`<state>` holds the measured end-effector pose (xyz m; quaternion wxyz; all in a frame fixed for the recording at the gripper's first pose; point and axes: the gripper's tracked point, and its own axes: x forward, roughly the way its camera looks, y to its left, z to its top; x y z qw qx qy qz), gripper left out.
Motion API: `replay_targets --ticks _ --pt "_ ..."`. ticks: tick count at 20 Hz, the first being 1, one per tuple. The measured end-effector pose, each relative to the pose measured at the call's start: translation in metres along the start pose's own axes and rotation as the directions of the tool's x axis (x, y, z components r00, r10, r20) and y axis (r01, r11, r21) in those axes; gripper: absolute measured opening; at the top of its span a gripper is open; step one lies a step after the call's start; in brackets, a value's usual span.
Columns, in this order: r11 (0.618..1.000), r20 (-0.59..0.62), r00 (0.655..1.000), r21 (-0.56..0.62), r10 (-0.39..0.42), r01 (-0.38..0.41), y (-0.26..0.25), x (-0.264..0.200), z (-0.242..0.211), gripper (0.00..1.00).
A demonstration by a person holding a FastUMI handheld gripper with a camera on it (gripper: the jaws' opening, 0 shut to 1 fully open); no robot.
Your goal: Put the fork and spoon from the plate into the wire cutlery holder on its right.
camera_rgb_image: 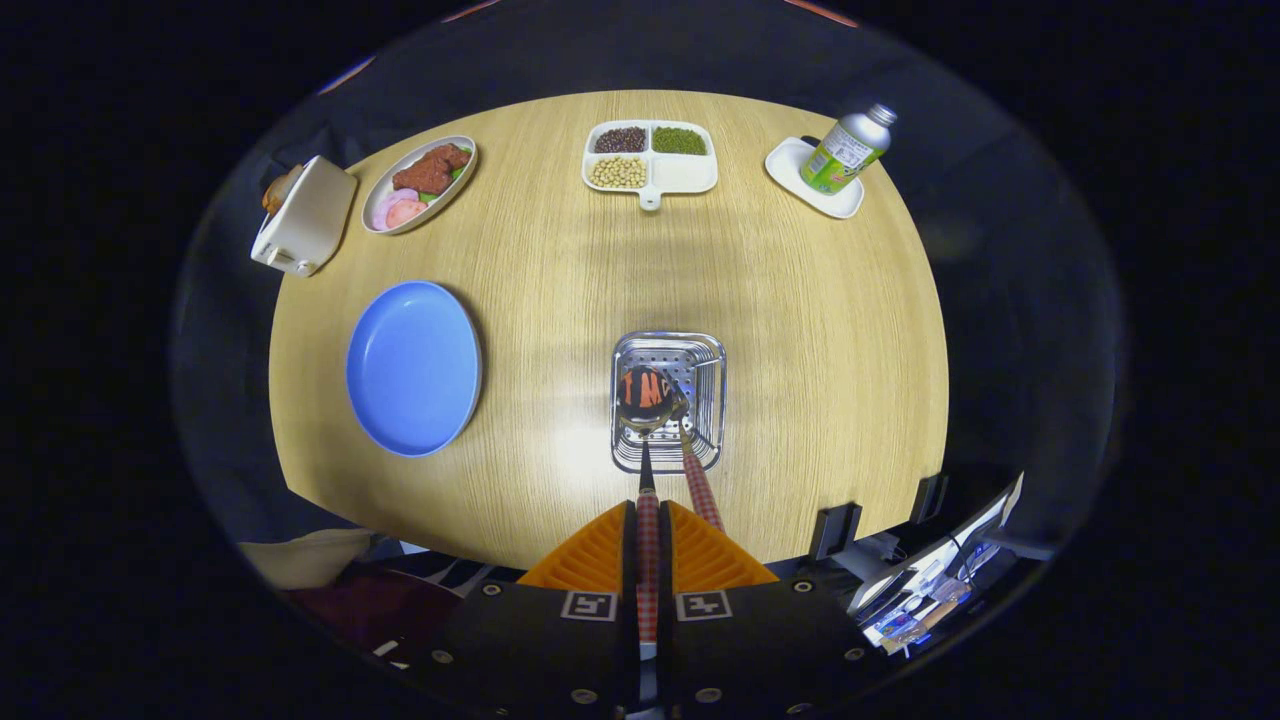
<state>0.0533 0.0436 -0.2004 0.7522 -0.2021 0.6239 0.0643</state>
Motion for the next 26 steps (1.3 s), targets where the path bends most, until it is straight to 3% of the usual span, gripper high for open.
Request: replay_targets --ticks 5,10,16,18,19,21,26 --pt "1.0 -0.043 0.999 -0.011 0.01 -0.011 0.005 0.008 0.007 0.09" --pt "1.0 0.003 1.0 0.007 0.026 -0.026 0.002 0.006 0.021 0.16" --pt "0.995 0.177 0.98 0.029 0.086 -0.092 0.006 -0.017 0.05 0.54" --pt "0.99 0.271 0.957 0.058 0.108 -0.128 0.004 -0.028 0.066 0.68" --pt "0.988 0.324 0.94 0.069 0.109 -0.138 0.001 -0.043 0.07 0.82" --pt "0.989 0.428 0.899 0.071 0.091 -0.133 -0.009 -0.061 0.084 0.99" --pt "0.978 0.653 0.753 0.092 0.081 -0.185 -0.024 -0.118 0.098 0.99"
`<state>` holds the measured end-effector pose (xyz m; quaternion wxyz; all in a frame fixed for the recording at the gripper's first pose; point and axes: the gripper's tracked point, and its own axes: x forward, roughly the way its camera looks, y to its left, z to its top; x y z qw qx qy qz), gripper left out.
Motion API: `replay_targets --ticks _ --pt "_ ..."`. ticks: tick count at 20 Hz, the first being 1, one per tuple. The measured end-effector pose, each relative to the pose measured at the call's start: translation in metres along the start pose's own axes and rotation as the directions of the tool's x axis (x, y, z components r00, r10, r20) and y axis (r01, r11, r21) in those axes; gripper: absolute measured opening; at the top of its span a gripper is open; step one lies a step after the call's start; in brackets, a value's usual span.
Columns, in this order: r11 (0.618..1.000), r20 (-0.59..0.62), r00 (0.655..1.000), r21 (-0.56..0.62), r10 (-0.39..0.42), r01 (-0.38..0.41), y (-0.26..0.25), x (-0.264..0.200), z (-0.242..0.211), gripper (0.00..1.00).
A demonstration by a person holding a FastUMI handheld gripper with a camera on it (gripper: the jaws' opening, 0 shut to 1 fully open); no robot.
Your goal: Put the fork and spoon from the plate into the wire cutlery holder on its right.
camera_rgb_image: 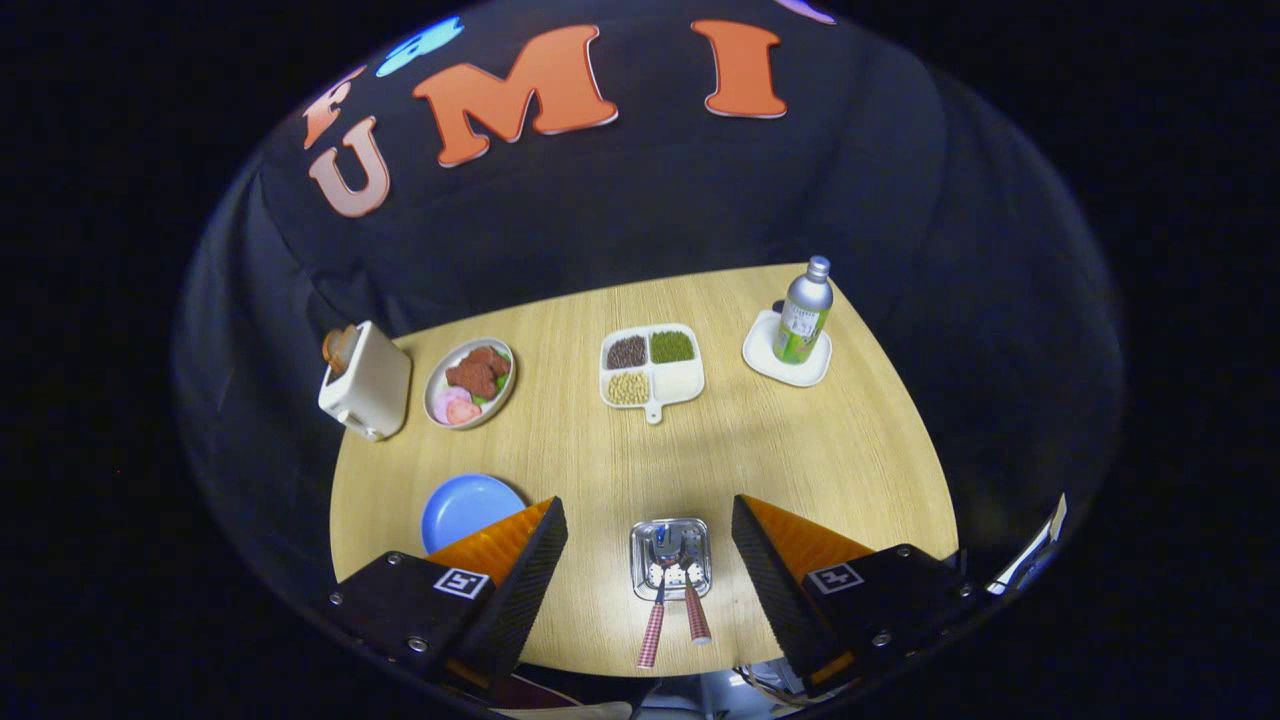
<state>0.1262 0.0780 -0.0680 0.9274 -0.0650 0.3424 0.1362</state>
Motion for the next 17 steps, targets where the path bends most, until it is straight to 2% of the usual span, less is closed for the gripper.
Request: replay_targets --ticks 2,4,8,13,17 --pt "1.0 0.112 0.994 0.006 0.001 -0.001 -0.008 -0.015 0.017 0.99" --pt "1.0 0.222 0.975 -0.003 -0.029 0.03 -0.024 -0.028 0.03 0.99" --pt "0.996 0.425 0.901 0.024 -0.083 0.081 -0.051 -0.063 0.056 0.99" --pt "0.999 0.592 0.806 0.047 -0.032 0.005 -0.071 -0.108 0.067 0.98" --pt "0.997 0.638 0.77 0.073 -0.026 -0.027 -0.092 -0.119 0.063 0.98"
